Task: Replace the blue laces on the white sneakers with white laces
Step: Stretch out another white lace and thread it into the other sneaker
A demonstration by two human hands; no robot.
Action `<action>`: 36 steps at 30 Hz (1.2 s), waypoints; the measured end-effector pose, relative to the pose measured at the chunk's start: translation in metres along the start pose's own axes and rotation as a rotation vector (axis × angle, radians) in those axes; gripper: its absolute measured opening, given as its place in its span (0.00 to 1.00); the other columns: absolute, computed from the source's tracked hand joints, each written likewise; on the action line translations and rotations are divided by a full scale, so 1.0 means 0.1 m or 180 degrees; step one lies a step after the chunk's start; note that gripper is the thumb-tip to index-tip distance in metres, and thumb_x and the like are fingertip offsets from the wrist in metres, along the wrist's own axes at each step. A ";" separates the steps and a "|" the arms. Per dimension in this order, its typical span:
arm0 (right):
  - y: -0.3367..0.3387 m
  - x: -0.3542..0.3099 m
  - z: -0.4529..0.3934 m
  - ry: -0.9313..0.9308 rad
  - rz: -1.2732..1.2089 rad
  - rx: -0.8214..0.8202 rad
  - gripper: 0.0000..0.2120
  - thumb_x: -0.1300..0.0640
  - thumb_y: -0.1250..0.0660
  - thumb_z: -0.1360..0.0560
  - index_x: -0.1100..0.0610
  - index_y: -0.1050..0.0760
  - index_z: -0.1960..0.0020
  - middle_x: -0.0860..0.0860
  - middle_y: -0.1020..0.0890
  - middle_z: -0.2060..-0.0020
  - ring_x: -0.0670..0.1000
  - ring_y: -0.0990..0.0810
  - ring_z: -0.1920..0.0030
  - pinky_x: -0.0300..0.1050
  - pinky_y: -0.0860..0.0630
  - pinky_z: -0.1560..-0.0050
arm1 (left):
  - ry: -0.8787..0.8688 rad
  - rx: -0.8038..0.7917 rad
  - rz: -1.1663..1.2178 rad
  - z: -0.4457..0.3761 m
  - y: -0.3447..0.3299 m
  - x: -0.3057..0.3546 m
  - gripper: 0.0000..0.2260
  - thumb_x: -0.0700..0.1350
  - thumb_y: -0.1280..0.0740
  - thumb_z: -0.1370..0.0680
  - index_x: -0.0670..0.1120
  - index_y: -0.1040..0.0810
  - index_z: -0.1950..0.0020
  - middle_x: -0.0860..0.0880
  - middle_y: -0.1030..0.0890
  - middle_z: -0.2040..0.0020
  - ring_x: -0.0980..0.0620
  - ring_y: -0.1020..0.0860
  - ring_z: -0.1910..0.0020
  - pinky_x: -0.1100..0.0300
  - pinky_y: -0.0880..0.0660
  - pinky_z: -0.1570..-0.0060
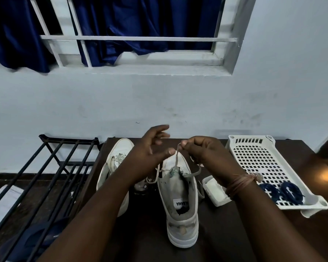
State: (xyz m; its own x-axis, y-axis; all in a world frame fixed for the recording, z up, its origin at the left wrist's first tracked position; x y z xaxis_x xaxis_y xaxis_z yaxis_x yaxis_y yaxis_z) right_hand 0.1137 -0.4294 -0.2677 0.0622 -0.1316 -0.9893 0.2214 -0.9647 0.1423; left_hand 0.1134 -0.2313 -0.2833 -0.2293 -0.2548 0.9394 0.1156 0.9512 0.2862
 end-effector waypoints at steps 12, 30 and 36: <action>0.45 0.24 -0.03 -0.0305 0.1565 0.0917 0.13 0.54 0.30 0.23 0.56 0.20 0.66 0.46 0.20 0.71 0.47 0.24 0.67 0.43 0.30 0.62 | 0.1698 0.1635 0.1216 0.01 0.19 -0.14 0.06 0.34 0.41 0.17 0.38 0.25 0.48 0.44 0.21 0.58 0.52 0.25 0.66 0.61 0.22 0.69; 0.12 0.23 -0.06 -0.0294 0.0567 0.0417 0.05 0.62 0.32 0.24 0.57 0.17 0.57 0.51 0.18 0.70 0.47 0.25 0.70 0.45 0.29 0.64 | 0.0811 0.1363 -0.1325 0.03 0.09 -0.11 0.08 0.50 0.35 0.25 0.60 0.19 0.61 0.62 0.19 0.64 0.56 0.20 0.57 0.45 0.25 0.41; 0.14 0.34 -0.06 -0.0465 0.0917 0.0469 0.09 0.65 0.32 0.24 0.58 0.16 0.59 0.50 0.17 0.70 0.48 0.24 0.70 0.42 0.26 0.66 | 0.0394 0.2431 -0.1635 0.09 0.24 -0.03 0.06 0.44 0.34 0.23 0.53 0.17 0.54 0.56 0.16 0.57 0.49 0.18 0.53 0.54 0.25 0.48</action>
State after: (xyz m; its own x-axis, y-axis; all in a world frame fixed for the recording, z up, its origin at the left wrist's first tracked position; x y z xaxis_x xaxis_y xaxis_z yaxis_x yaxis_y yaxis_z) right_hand 0.1249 -0.4456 -0.2993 -0.0405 -0.4241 -0.9047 0.0717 -0.9044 0.4207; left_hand 0.1080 -0.2063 -0.2816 0.0338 -0.6516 0.7578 -0.6495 0.5619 0.5122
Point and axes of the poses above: each hand's wrist, its own z-axis away from the middle knuckle, its own y-axis out of the back of the hand, x = y × z, the point moved 2 cm from there along -z, towards the middle knuckle
